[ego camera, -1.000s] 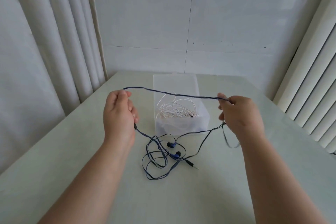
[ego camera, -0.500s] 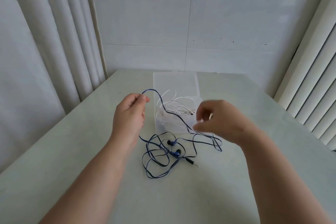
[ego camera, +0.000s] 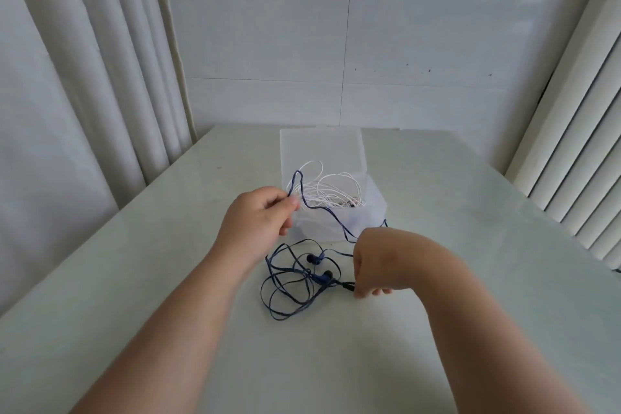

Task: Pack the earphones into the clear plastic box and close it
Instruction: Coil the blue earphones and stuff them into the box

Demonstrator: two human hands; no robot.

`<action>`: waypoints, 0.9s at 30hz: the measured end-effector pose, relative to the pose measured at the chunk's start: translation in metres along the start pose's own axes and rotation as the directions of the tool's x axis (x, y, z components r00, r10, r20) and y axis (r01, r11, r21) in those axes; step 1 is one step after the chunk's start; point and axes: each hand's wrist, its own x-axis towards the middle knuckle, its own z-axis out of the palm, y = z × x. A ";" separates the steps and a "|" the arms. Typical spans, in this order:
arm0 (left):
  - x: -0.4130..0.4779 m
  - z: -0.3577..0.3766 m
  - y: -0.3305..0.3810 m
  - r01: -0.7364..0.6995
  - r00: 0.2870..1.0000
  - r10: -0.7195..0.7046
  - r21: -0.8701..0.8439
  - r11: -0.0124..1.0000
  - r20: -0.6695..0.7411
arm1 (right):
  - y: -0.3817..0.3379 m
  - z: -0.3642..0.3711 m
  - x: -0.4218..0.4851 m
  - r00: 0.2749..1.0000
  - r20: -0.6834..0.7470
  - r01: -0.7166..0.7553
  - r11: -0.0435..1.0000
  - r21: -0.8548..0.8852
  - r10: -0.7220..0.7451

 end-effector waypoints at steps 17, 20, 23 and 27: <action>-0.008 0.000 0.001 -0.027 0.993 0.057 0.264 0.964 -0.107 | 0.029 -0.029 -0.024 0.947 -0.297 0.262 0.826 0.498 -0.121; -0.007 -0.001 0.006 -0.157 0.987 0.152 0.163 0.974 0.045 | 0.029 -0.031 -0.025 0.943 -0.305 0.293 0.776 0.559 -0.137; -0.010 -0.001 0.005 -0.194 0.953 0.156 0.127 0.973 0.260 | 0.028 -0.030 -0.023 0.940 -0.317 0.294 0.770 0.567 -0.126; -0.010 0.003 0.004 -0.297 0.924 0.228 0.202 0.933 0.307 | 0.026 -0.027 -0.018 0.932 -0.347 0.301 0.767 0.567 -0.109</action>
